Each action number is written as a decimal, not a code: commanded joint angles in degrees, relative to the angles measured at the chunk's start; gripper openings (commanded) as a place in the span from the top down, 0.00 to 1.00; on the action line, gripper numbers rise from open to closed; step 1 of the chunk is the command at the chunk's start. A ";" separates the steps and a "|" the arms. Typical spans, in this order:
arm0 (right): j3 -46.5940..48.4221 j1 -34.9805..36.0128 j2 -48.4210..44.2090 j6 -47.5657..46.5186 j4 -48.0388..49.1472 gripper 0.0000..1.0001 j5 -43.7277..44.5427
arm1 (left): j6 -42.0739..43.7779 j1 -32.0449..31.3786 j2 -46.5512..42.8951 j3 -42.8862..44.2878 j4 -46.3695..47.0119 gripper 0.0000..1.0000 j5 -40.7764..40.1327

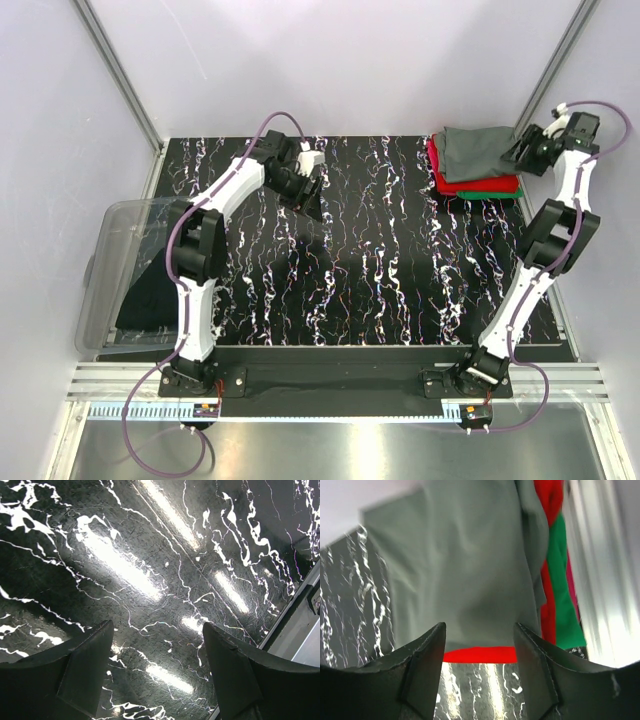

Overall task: Fold and stack the t-shirts
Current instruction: Neatly place the folded tshirt to the corner

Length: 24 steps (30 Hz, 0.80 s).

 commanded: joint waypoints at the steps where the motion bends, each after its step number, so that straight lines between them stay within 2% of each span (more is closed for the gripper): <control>1: 3.34 0.38 0.27 1.51 -0.74 0.37 -4.32 | 0.15 -0.36 -2.28 -0.15 1.13 0.23 1.28; 8: 4.50 0.29 4.15 -1.04 -1.62 0.38 0.77 | 1.02 -1.68 -2.72 -0.23 1.12 0.23 -1.10; 15: -1.38 0.38 1.08 -3.59 -2.50 0.39 18.34 | 1.20 -2.12 -2.72 -0.24 1.21 0.23 -1.72; 24: -3.24 0.38 -1.12 -6.23 -2.50 0.40 20.02 | 0.32 -2.12 -0.44 2.14 1.13 0.23 0.21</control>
